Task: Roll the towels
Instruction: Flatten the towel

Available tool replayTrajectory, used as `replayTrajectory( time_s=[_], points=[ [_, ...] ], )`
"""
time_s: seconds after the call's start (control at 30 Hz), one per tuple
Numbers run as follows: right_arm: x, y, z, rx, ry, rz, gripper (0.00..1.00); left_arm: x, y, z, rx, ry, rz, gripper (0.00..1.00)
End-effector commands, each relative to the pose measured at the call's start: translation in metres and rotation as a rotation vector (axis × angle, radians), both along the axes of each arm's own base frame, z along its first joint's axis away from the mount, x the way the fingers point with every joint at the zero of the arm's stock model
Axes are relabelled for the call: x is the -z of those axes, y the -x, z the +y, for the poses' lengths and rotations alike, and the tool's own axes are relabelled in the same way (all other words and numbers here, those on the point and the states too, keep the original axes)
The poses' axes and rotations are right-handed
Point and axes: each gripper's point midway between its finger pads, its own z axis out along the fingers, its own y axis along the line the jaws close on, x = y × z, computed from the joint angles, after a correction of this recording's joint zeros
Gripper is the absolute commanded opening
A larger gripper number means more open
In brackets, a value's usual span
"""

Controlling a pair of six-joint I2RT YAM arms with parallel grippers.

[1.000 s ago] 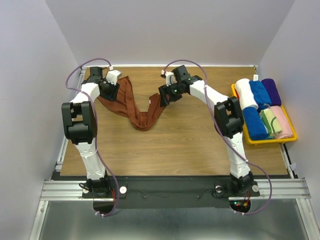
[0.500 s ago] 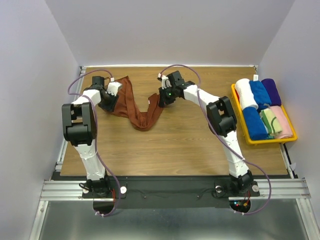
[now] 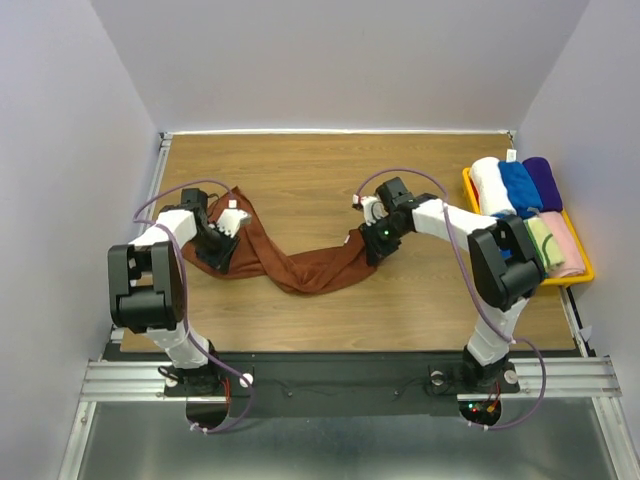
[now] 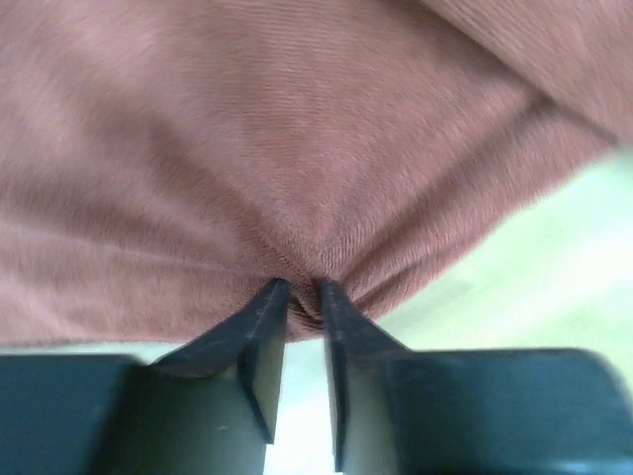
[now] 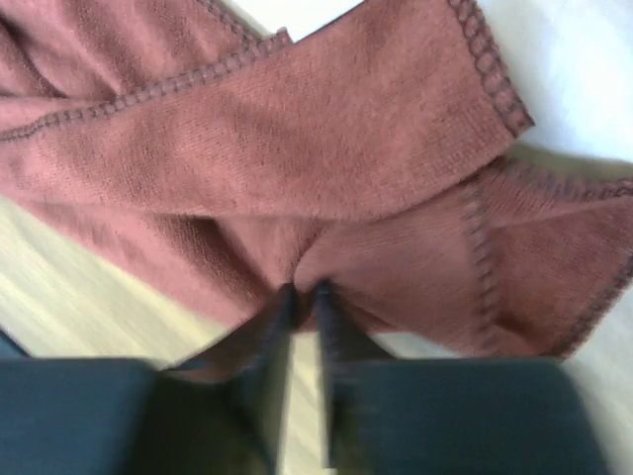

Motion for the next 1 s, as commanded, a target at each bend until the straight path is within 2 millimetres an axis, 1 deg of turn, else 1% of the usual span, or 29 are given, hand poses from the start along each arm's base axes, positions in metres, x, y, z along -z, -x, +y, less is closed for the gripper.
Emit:
replayTrajectory(
  time_s=[0.0, 0.03, 0.07, 0.1, 0.13, 0.17, 0.23, 0.27, 0.3, 0.37, 0.4, 0.43, 0.47, 0.5, 0.53, 0.57, 0.6, 0.63, 0.67, 0.73, 0.77, 0.9, 0.97],
  points=[
    [-0.036, 0.012, -0.011, -0.092, -0.014, -0.08, 0.42, -0.034, 0.035, -0.025, 0.143, 0.14, 0.008, 0.46],
    [-0.047, 0.009, -0.012, -0.089, -0.021, -0.105, 0.46, -0.043, 0.031, -0.027, 0.149, 0.15, -0.022, 0.48],
    [-0.067, 0.004, -0.013, -0.082, -0.035, -0.158, 0.5, -0.063, 0.018, -0.032, 0.169, 0.173, -0.093, 0.52],
    [-0.077, -0.001, -0.013, -0.079, -0.038, -0.186, 0.5, -0.073, 0.014, -0.034, 0.179, 0.184, -0.115, 0.54],
    [-0.095, -0.01, -0.011, -0.072, -0.048, -0.224, 0.5, -0.083, 0.007, -0.036, 0.188, 0.19, -0.147, 0.54],
    [-0.106, -0.014, -0.01, -0.069, -0.057, -0.246, 0.5, -0.101, -0.007, -0.037, 0.194, 0.198, -0.205, 0.56],
    [-0.113, -0.022, -0.007, -0.062, -0.061, -0.259, 0.51, -0.116, -0.023, -0.038, 0.18, 0.202, -0.256, 0.57],
    [-0.124, -0.032, -0.002, -0.059, -0.072, -0.287, 0.51, -0.129, -0.035, -0.039, 0.181, 0.202, -0.298, 0.57],
    [-0.112, -0.038, 0.0, -0.062, -0.058, -0.262, 0.51, -0.134, -0.044, -0.038, 0.164, 0.204, -0.325, 0.57],
    [-0.112, -0.055, 0.009, -0.06, -0.063, -0.271, 0.51, -0.145, -0.06, -0.038, 0.147, 0.204, -0.37, 0.59],
    [-0.097, -0.062, 0.011, -0.062, -0.05, -0.242, 0.52, -0.148, -0.064, -0.038, 0.139, 0.209, -0.381, 0.59],
    [-0.091, -0.068, 0.015, -0.068, -0.048, -0.233, 0.52, -0.151, -0.068, -0.038, 0.131, 0.217, -0.393, 0.6],
    [-0.086, -0.071, 0.016, -0.072, -0.044, -0.223, 0.54, -0.152, -0.069, -0.041, 0.129, 0.234, -0.39, 0.61],
    [-0.093, -0.082, 0.022, -0.079, -0.057, -0.245, 0.58, -0.155, -0.072, -0.041, 0.129, 0.242, -0.39, 0.63],
    [-0.077, -0.085, 0.023, -0.082, -0.037, -0.211, 0.59, -0.154, -0.07, -0.042, 0.127, 0.254, -0.374, 0.65],
    [-0.074, -0.089, 0.024, -0.084, -0.031, -0.212, 0.61, -0.155, -0.07, -0.042, 0.13, 0.257, -0.373, 0.71],
    [-0.076, -0.098, 0.025, -0.09, -0.028, -0.23, 0.61, -0.154, -0.068, -0.042, 0.128, 0.263, -0.366, 0.71],
    [-0.072, -0.1, 0.026, -0.096, -0.021, -0.225, 0.61, -0.153, -0.066, -0.041, 0.125, 0.265, -0.363, 0.71],
    [-0.061, -0.1, 0.026, -0.108, -0.009, -0.204, 0.61, -0.152, -0.065, -0.04, 0.125, 0.263, -0.363, 0.71],
    [-0.057, -0.101, 0.027, -0.127, -0.004, -0.196, 0.61, -0.149, -0.063, -0.038, 0.124, 0.256, -0.364, 0.71],
    [-0.048, -0.1, 0.029, -0.139, -0.005, -0.177, 0.61, -0.145, -0.06, -0.037, 0.12, 0.251, -0.358, 0.71],
    [-0.03, -0.097, 0.03, -0.167, -0.003, -0.138, 0.61, -0.135, -0.056, -0.033, 0.112, 0.243, -0.349, 0.71],
    [-0.029, -0.1, 0.032, -0.173, -0.004, -0.14, 0.6, -0.131, -0.055, -0.033, 0.108, 0.249, -0.342, 0.71]
  ],
)
